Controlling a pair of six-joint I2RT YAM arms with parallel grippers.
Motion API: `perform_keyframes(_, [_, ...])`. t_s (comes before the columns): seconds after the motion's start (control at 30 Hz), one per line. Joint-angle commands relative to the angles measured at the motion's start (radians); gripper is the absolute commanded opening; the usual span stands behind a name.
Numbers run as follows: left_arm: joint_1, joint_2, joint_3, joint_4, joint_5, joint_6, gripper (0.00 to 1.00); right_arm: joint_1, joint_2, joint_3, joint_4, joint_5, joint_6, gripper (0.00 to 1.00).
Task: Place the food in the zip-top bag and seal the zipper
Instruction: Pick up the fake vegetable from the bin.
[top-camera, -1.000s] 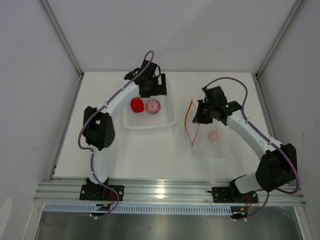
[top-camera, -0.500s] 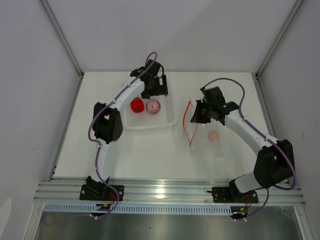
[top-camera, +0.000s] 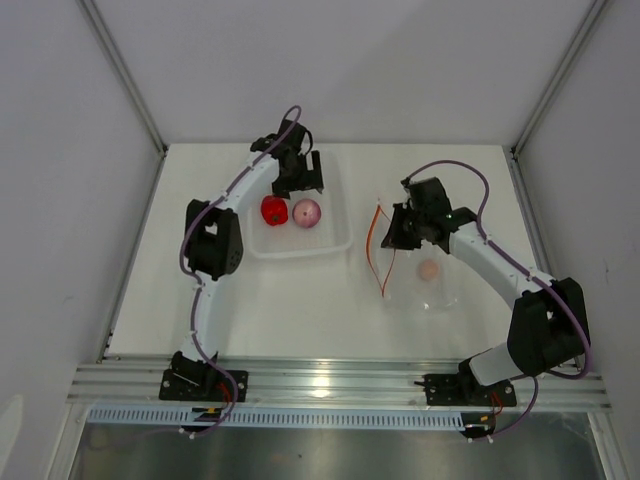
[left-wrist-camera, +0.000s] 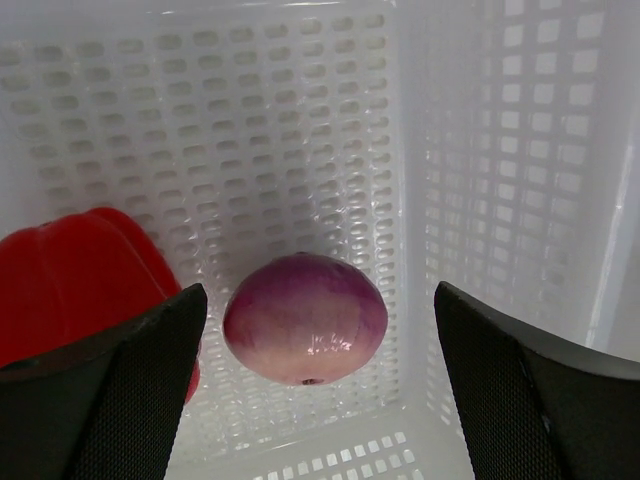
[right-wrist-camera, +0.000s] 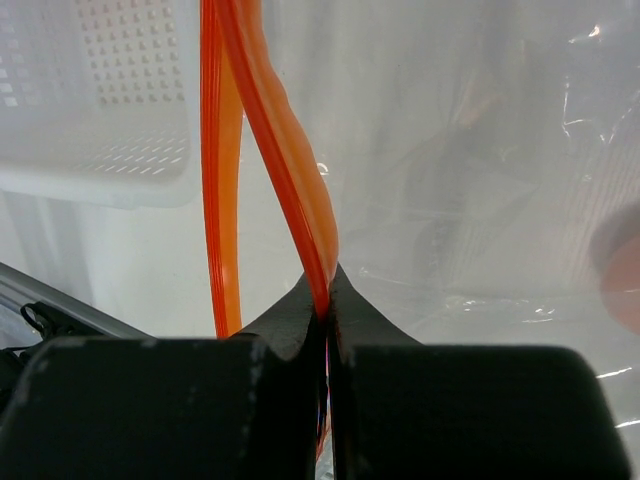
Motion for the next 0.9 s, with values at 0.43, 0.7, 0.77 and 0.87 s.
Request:
perform_keyframes(0.43, [0.026,0.029,-0.016,0.06,0.256,0.094,0.96,-0.013,-0.02,0.004,0.041,-0.014,-0.01,0.0])
perform_keyframes(0.7, [0.017,-0.056,-0.205,0.134,0.303,0.091,0.94,-0.011,-0.043,0.007,0.035,-0.014,0.004,0.0])
perform_keyframes(0.77, [0.01,-0.067,-0.229,0.139,0.308,0.097,0.92,-0.01,-0.053,0.003,0.033,-0.014,0.007,0.0])
perform_keyframes(0.87, [-0.006,-0.099,-0.281,0.162,0.305,0.102,0.92,-0.01,-0.056,0.003,0.03,-0.017,0.01,0.0])
